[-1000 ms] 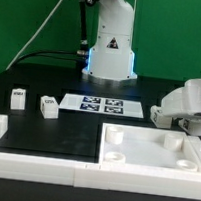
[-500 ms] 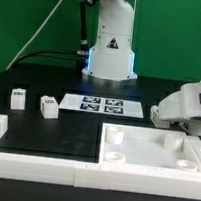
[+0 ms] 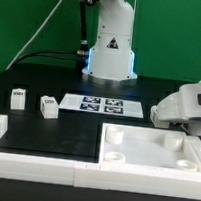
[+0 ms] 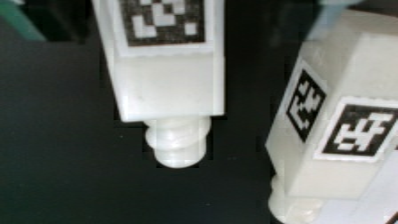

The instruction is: Assemble one leg

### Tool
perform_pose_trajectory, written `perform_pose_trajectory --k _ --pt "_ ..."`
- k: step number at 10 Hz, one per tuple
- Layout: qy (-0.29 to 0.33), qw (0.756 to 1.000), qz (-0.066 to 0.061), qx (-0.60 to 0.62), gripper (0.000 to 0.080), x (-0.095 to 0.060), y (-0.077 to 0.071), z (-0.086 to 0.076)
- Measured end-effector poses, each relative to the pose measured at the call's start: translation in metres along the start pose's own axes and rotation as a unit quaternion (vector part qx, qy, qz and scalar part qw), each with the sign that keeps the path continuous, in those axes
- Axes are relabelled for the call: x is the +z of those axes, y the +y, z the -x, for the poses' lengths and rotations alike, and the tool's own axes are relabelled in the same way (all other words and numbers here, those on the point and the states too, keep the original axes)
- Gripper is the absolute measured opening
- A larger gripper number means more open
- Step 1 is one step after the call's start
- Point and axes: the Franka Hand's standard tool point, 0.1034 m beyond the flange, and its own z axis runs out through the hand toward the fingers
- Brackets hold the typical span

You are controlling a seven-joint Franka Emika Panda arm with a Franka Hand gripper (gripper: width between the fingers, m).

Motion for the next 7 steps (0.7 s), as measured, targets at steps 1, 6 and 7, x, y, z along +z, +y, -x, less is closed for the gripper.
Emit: perform_pose_trajectory --k 1,6,7 --pt "0.000 1.000 0.000 0.000 0.0371 0.0000 0.0000 0.0000" --pt "0.000 1.000 0.000 0.000 0.0286 -0.0001 0.0000 0.0000" --pt "0.000 1.000 0.000 0.000 0.0286 -0.0001 0.0000 0.0001"
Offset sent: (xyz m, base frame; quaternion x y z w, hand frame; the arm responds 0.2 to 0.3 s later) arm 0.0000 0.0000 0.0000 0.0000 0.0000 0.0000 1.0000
